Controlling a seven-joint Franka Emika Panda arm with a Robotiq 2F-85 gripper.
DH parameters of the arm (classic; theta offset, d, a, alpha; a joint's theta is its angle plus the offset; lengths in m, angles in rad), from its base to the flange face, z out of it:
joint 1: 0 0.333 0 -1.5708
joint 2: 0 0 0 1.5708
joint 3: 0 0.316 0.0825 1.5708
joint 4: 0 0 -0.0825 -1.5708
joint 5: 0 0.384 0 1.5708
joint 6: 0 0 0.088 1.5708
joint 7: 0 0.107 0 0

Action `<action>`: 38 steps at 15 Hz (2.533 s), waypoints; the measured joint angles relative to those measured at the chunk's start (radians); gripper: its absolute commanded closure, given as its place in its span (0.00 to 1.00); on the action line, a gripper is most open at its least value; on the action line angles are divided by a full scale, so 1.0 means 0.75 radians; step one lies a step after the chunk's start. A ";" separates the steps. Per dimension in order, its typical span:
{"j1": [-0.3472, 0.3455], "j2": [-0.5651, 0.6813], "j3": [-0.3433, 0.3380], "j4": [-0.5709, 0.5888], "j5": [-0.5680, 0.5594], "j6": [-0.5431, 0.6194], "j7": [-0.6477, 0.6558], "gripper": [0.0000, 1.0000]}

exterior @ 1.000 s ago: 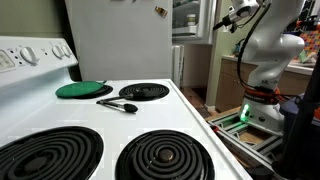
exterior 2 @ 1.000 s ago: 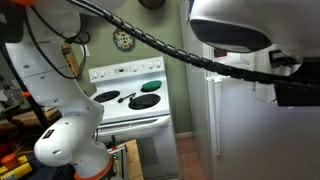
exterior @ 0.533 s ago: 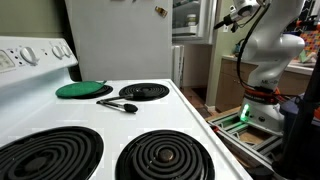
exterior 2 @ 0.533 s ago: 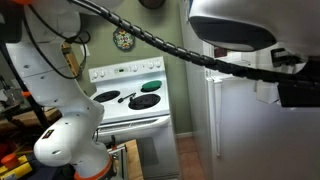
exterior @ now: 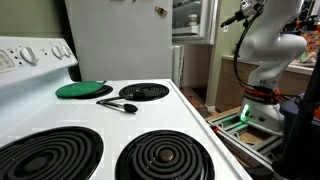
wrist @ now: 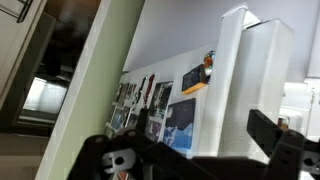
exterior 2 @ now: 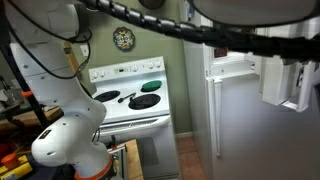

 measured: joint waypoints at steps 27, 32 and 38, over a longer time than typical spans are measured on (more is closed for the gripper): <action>0.000 -0.240 0.080 -0.081 -0.034 -0.213 0.255 0.00; 0.033 -0.326 0.135 -0.192 0.065 0.019 0.286 0.00; 0.071 -0.389 0.181 -0.275 0.115 0.177 0.294 0.00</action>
